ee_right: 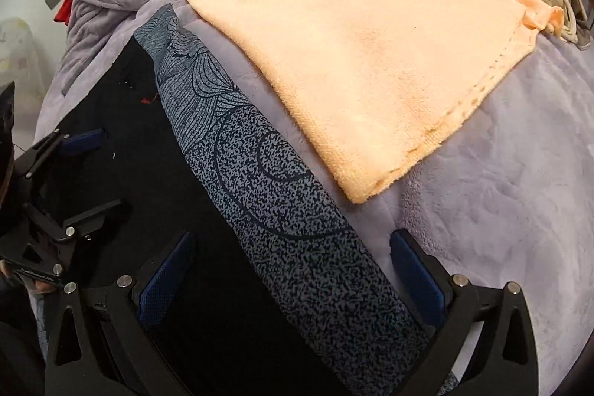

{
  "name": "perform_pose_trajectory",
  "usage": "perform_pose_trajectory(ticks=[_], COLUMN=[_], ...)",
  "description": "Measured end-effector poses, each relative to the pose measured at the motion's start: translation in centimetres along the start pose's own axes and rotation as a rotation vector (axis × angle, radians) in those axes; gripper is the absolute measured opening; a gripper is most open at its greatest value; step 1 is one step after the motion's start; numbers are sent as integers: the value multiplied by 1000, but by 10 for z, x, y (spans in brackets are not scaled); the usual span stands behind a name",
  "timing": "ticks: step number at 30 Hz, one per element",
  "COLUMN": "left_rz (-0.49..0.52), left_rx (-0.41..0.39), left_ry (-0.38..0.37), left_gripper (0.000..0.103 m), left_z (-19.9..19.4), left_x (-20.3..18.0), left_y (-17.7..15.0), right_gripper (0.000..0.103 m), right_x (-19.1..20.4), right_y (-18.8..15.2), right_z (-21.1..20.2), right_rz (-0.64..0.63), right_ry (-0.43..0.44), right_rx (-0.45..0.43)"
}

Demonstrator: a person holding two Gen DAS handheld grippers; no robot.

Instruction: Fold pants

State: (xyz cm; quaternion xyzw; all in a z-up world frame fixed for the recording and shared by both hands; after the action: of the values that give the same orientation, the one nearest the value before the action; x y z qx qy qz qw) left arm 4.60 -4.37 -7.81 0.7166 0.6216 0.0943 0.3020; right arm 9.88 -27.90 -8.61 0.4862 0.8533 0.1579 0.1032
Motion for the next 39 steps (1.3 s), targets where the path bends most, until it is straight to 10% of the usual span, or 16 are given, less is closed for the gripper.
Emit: perform_pose_trajectory(ticks=[4,11,16,22,24,26,36,38,39], left_rz=[-8,-177,-380,-492,-460,-448,-375,-370,-374], left_rx=[4,62,78,161,167,156,33,28,28], left_ry=[-12,-176,-238,-80,3,-43,-74,-68,-70], left_gripper=[103,103,103,100,41,28,20,20,20], left_z=[-2,-24,-22,13,13,4,-43,-45,-45], left_x=[3,17,31,34,30,27,16,17,18], left_y=[0,39,77,91,88,85,74,71,70], right_gripper=[35,13,11,11,11,11,9,24,52], right_x=[15,34,87,125,125,125,148,141,137], right_y=[-5,-1,-16,-32,-34,-37,-48,-43,-39], right_z=[-25,-30,-73,-82,-81,-88,-111,-107,-105], right_rz=[-95,-155,-274,-323,-300,-284,-327,-298,-289], right_ry=[24,-92,-267,-377,-393,-395,-462,-448,-439], right_rx=[-41,-63,-201,-254,-248,-258,-304,-290,-291])
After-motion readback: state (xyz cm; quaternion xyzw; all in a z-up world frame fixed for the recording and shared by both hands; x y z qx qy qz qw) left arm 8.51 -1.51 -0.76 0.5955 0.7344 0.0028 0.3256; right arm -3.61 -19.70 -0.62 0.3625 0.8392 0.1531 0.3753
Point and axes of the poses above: each gripper's, at about its wrist camera, not at the fingertips, and z roughly the way its jaws point, x to its left, y to its top, the point moved 2 cm from there along z, roughly the way its jaws point, and after that the axes turned 12 degrees about -y, right-handed, at the moved point
